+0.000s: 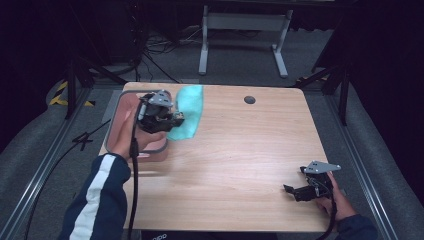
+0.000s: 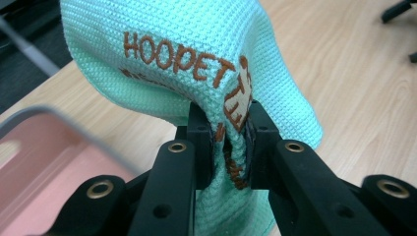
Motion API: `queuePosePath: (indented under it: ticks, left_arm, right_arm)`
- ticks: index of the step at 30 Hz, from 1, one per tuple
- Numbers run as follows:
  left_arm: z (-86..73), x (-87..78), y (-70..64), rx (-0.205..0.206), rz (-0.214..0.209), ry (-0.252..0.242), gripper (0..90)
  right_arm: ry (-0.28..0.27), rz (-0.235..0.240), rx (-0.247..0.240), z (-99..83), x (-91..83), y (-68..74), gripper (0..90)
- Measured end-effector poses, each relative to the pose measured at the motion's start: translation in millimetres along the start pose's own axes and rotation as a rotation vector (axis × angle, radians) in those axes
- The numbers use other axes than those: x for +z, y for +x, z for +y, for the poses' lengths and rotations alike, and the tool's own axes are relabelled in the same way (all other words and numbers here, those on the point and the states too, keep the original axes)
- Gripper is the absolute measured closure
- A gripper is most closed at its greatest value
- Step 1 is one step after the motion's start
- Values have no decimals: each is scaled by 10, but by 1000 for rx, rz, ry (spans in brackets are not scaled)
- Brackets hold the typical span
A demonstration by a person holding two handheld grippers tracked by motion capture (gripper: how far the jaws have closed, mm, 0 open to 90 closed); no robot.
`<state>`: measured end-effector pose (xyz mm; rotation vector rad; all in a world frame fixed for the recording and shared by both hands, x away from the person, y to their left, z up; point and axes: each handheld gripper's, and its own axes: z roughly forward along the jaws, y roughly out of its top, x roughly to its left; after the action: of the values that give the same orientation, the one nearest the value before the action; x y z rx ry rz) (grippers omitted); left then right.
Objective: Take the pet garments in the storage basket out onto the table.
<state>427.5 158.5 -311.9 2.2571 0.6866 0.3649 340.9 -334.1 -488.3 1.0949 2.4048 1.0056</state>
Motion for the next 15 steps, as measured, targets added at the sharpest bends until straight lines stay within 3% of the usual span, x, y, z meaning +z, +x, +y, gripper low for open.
queuePosePath:
  ticks: [5,6,10,15]
  left_arm:
    - [82,336,-246,71,-61,54,773]
    - [82,336,-246,71,-61,54,774]
    - [66,641,-386,84,-125,72,772]
    - [-24,1061,-554,87,-179,151,770]
  right_arm:
    - [0,0,1,0,0,0,6]
    - [0,0,1,0,0,0,6]
    - [-1,-1,1,-1,0,1,6]
    - [0,-1,1,-1,-1,1,6]
